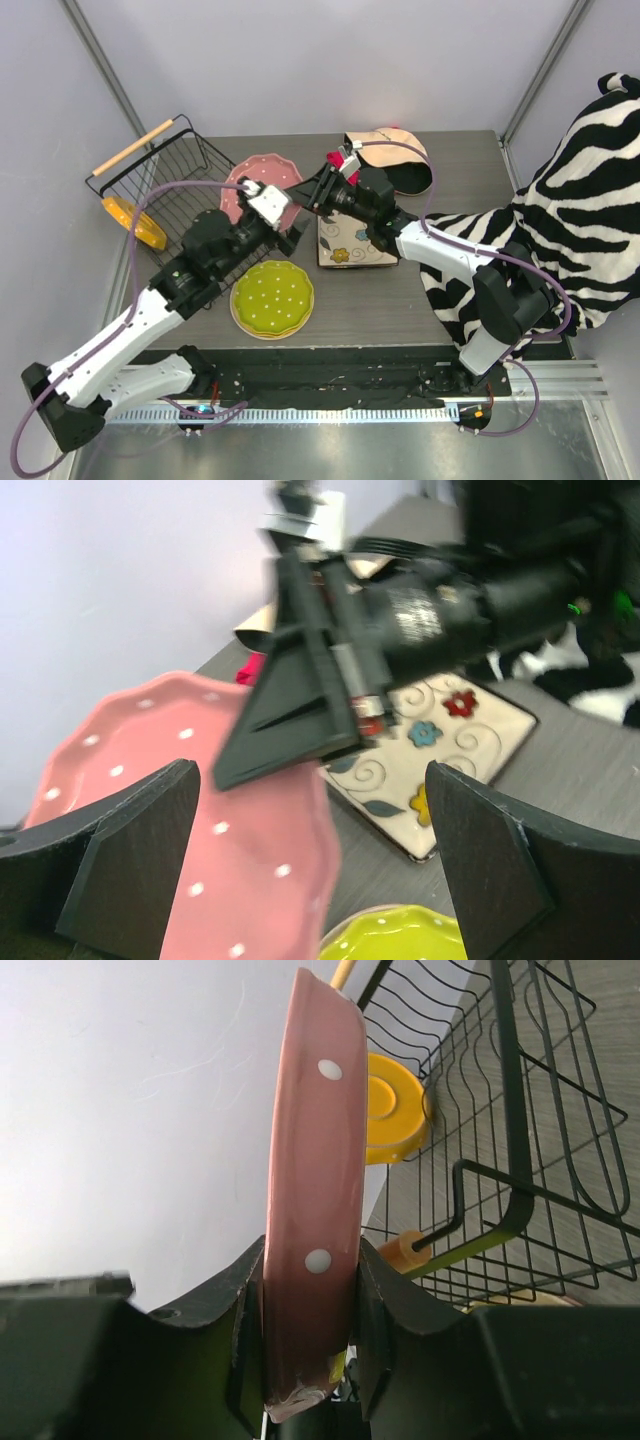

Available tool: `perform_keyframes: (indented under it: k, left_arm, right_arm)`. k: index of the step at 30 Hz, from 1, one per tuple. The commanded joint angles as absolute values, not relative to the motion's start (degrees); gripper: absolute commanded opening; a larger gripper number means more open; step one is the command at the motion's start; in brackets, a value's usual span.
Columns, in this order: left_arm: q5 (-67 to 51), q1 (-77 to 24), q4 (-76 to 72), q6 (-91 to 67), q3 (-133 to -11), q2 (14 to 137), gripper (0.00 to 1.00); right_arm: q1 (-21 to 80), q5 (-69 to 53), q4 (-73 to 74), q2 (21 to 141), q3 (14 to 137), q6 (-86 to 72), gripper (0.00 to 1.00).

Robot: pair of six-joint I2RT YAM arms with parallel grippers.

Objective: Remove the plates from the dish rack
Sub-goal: Place the plate at the center of the board.

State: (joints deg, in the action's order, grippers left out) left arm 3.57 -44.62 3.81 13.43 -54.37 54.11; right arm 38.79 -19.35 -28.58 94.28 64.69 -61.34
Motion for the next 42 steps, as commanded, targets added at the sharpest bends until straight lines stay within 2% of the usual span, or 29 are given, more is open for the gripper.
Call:
perform_keyframes:
  k: [1,7,13,21,26,31,42]
  left_arm:
    - [2.6,-35.7,3.3,4.1,-57.5,48.9,1.00]
    - [0.2,-16.0,2.9,-12.3,-59.7,49.4,1.00]
    - [-7.8,-1.8,1.0,-26.7,-59.2,53.0,1.00]
    - [-11.5,-0.4,0.4,-26.1,-59.2,54.8,1.00]
    - [-22.0,-0.3,3.2,-27.2,-62.9,62.3,1.00]
    - [-34.4,7.3,-3.2,-36.7,-61.4,68.0,1.00]
    - [-35.6,8.5,1.6,-35.1,-58.7,68.3,1.00]
  right_arm:
    - [38.2,-20.7,-40.8,93.3,66.6,-60.4,0.01]
    - [37.7,-21.2,-43.5,92.7,67.2,-62.0,0.01]
    - [37.2,-21.7,-46.1,92.0,66.6,-64.2,0.01]
    - [35.6,-22.5,-46.4,91.4,66.4,-65.6,0.01]
    - [34.5,-22.7,-46.4,92.7,66.0,-66.2,0.01]
    - [33.6,-22.8,-47.5,93.5,64.7,-67.3,0.01]
    - [32.3,-23.0,-45.4,93.4,63.8,-66.3,0.01]
